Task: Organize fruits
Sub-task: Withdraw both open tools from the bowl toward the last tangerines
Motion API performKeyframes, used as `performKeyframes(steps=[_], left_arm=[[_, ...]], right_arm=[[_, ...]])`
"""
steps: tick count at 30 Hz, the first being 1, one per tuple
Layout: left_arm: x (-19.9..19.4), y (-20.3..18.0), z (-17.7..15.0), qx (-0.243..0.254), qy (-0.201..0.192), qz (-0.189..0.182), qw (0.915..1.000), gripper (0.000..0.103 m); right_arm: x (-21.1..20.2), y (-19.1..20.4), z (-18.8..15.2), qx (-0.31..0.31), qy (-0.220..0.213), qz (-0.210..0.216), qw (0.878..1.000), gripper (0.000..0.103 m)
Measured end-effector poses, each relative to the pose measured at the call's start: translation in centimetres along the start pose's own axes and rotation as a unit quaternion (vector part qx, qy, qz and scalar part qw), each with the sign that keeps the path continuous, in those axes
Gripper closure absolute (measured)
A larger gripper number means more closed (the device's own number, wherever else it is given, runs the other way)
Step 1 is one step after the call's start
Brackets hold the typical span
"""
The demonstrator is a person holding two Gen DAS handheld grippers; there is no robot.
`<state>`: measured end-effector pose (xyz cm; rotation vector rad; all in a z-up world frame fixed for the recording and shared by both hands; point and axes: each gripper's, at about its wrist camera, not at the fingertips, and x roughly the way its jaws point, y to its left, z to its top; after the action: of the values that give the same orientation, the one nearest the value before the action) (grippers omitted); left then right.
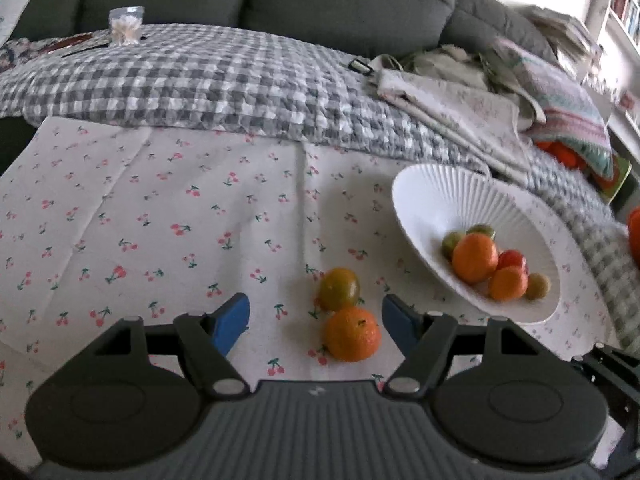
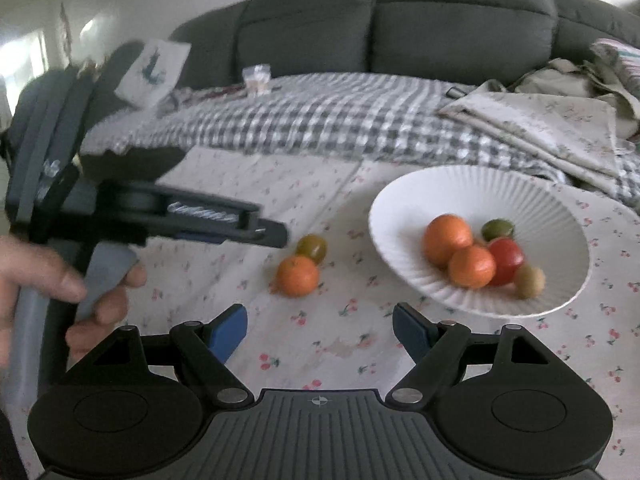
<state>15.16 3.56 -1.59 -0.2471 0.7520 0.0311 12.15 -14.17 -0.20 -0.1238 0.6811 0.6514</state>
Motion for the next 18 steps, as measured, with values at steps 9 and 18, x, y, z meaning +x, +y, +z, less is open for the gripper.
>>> performKeyframes(steps=[9,18], left_arm=[[2.4,0.5,0.5,0.005,0.002,0.003,1.0000,0.052],[2.8,-0.2,0.4,0.016,-0.005,-0.032,0.9994,0.066]], right_arm=[[1.8,0.3,-0.6,-0.004,0.011,-0.007,1.000,0.022],[3.6,0.5,-0.9,-0.014,0.019,-0.017,1.000,0.023]])
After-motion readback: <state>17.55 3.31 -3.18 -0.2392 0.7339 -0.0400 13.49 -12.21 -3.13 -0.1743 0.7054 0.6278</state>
